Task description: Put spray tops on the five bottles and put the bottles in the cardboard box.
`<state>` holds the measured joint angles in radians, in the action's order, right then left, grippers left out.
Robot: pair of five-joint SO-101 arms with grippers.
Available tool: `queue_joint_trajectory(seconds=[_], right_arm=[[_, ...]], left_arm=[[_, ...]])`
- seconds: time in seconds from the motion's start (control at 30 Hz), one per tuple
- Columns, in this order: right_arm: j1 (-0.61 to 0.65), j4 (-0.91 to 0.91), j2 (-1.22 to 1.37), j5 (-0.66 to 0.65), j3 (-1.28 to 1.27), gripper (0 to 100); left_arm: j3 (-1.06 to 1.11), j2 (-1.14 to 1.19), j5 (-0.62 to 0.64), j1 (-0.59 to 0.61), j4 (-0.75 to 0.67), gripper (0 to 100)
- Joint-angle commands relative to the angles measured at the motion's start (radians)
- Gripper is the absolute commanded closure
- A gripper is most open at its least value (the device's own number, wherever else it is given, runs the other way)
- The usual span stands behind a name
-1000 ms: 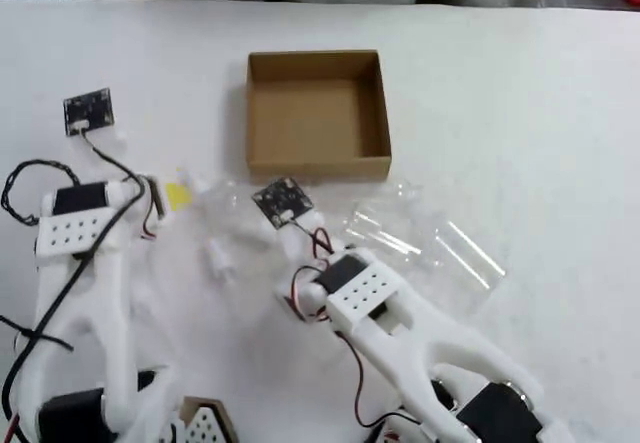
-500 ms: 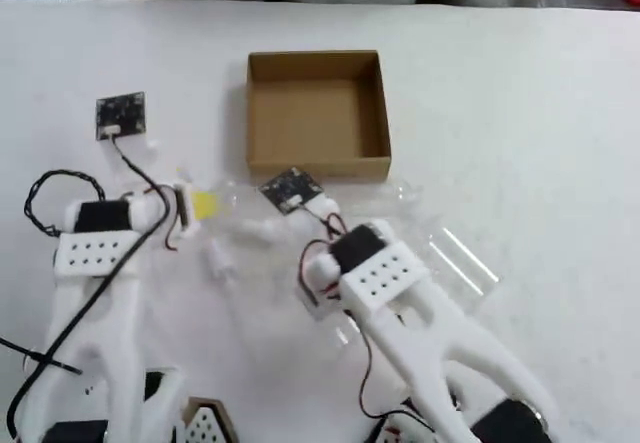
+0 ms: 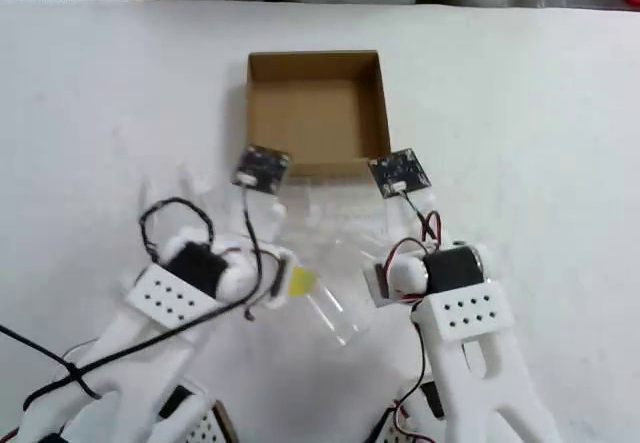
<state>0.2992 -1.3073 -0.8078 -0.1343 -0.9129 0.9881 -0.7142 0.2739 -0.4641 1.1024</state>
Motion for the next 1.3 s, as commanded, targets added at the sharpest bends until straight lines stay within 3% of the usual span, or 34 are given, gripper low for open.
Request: queue_joint_trajectory(seconds=[0.0, 0.23, 0.47, 0.8, 1.27], right_arm=[[-0.015, 0.045, 0.064, -0.058, 0.008, 59.8], [-0.015, 0.096, 0.162, -0.080, 0.011, 59.8], [-0.012, 0.102, 0.173, -0.133, 0.011, 59.8], [-0.010, 0.102, 0.174, -0.141, 0.008, 59.8], [-0.015, 0.104, 0.174, -0.140, 0.003, 59.8]], left_arm=[[0.034, -0.028, 0.049, -0.081, -0.037, 69], [0.114, -0.027, 0.077, -0.114, -0.176, 67], [0.095, 0.101, 0.198, -0.127, -0.189, 45], [-0.106, 0.499, 0.281, -0.012, -0.204, 49], [-0.044, 0.487, 0.276, -0.082, -0.276, 53]])
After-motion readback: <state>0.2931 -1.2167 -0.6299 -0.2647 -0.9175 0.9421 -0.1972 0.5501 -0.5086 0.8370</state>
